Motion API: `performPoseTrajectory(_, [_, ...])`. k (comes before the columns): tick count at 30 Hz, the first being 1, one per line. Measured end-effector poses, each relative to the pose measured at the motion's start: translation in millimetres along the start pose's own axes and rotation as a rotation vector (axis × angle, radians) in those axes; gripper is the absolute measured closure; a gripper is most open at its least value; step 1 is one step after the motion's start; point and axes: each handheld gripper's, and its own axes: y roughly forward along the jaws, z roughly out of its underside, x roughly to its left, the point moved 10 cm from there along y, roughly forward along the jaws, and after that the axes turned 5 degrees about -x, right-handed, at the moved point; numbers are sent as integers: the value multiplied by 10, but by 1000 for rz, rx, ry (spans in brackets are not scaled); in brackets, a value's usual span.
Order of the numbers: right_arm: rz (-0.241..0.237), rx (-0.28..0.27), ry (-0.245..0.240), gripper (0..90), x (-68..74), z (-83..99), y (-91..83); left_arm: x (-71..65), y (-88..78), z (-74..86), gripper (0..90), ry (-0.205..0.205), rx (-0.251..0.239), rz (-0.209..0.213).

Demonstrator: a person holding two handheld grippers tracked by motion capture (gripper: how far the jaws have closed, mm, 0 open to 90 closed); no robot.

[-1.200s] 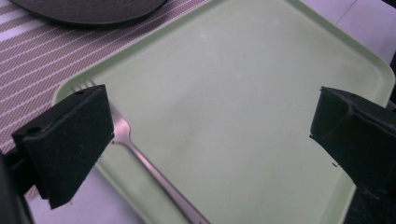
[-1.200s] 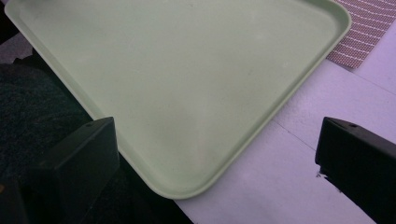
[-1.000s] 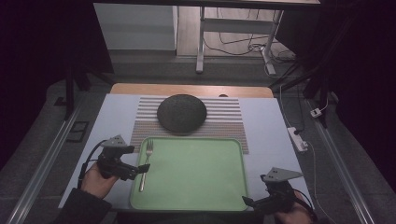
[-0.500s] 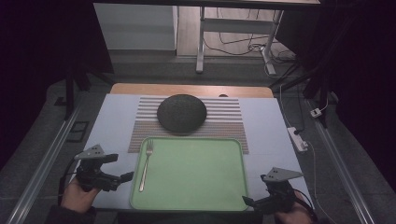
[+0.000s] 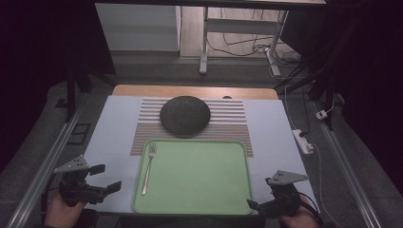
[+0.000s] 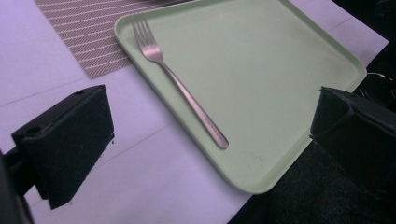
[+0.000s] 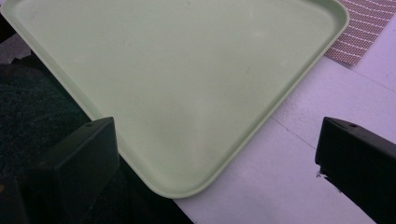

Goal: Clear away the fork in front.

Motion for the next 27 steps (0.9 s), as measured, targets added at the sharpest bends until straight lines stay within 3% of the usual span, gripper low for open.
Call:
performPoseTrajectory(15, [0, 3, 5, 0, 2, 6, -2, 74, -83, 187, 0, -15, 50, -58])
performPoseTrajectory(27, [1, 13, 0, 0, 6, 8, 9, 100, -88, 322, 0, -23, 155, -106])
